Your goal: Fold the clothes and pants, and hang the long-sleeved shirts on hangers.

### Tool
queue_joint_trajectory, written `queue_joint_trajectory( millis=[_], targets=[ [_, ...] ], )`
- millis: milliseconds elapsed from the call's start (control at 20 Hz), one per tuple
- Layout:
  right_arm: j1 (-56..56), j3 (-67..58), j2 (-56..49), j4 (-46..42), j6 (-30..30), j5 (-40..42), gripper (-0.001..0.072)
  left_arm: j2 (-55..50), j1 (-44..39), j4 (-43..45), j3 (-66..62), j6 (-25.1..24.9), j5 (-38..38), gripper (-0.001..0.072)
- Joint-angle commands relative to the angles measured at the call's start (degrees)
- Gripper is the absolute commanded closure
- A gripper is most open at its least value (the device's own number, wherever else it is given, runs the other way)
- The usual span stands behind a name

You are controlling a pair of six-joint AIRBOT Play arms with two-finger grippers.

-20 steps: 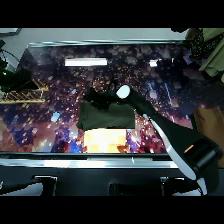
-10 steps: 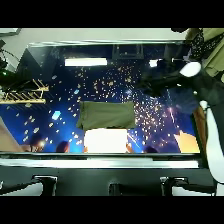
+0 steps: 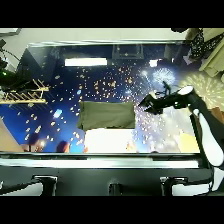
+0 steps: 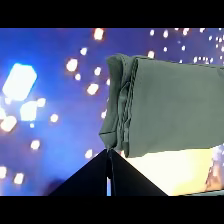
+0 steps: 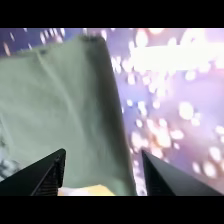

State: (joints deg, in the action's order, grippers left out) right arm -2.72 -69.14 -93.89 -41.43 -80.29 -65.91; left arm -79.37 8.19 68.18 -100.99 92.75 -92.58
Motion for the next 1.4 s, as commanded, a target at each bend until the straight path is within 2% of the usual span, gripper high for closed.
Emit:
queue_joint_trajectory(
  millis=[0,150,250,300,450,500,600,800,1050,1350],
  targets=[
    [4.11,1.27,-4.39,3.13,3.39,3.08,0.0159,0.00,0.07,0.04,0.02,-0.17,-0.04,0.0695],
    [6.47,1.27,-5.42,3.21,2.95,5.40,0.0180,0.00,0.07,0.04,0.02,-0.20,-0.02,0.0694],
    [6.84,1.27,-5.60,3.21,2.93,6.14,0.0239,0.00,0.07,0.04,0.02,-0.20,-0.02,0.0694],
    [6.86,1.27,-5.60,3.32,2.95,6.38,0.0240,0.00,0.07,0.07,0.02,-0.20,-0.02,0.0694],
    [6.86,1.27,-5.60,3.34,3.19,5.77,0.0453,0.00,0.07,0.07,0.02,-0.20,0.00,0.0694],
    [6.88,1.27,-5.57,3.48,3.23,5.14,0.0567,0.00,0.07,0.07,0.02,-0.20,0.00,0.0694],
    [6.91,1.27,-5.57,4.70,4.37,3.23,0.0680,0.00,0.07,0.07,0.02,-0.20,0.00,0.0694],
    [6.47,0.28,-4.22,11.17,3.93,1.60,0.0682,0.00,0.07,0.07,0.02,-0.22,-0.04,0.0694],
    [-0.15,-10.14,-2.95,10.99,-6.43,1.97,0.0683,0.00,0.07,0.07,0.02,-1.49,0.02,0.0694],
    [-11.56,-20.46,-2.95,10.75,-10.16,3.21,0.0683,-0.07,0.07,1.99,0.02,-1.49,0.02,0.0694]
  ],
)
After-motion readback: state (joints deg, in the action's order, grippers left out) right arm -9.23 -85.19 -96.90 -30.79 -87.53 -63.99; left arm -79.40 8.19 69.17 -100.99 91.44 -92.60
